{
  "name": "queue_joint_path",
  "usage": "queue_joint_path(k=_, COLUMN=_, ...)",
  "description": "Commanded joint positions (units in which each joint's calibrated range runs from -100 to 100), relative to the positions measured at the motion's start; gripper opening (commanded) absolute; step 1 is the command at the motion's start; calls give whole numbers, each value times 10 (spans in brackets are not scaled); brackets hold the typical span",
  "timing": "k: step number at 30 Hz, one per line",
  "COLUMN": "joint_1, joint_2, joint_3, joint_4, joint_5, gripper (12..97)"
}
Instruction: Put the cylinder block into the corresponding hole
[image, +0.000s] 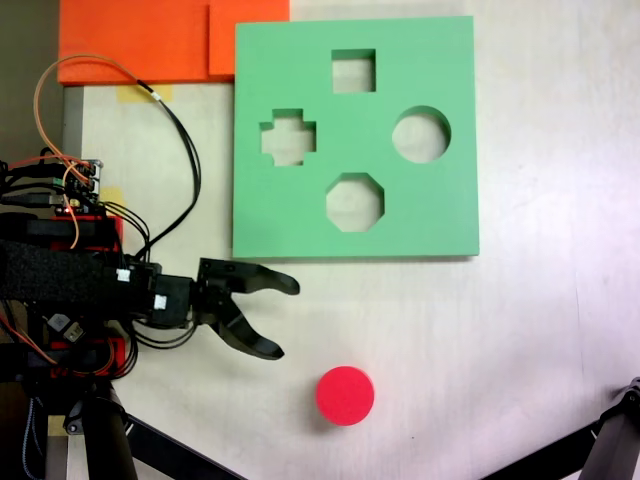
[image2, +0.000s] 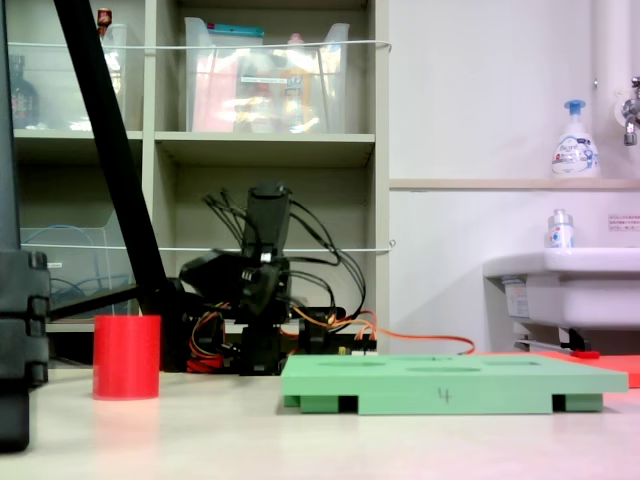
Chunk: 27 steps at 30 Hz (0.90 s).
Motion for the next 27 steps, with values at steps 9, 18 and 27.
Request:
queue_joint_path(k=9, joint_1=21, joint_2=-5, joint_3=-10, joint_4=7, joint_5=134, gripper=518)
queue_joint_path(k=18, joint_1=-19, joint_2=-5, joint_3=-10, joint_4=2, joint_5=114, gripper=495)
queue_joint_path(k=27, joint_1=-65, joint_2=320, joint_3=-10, joint_4=272, joint_5=83, gripper=721)
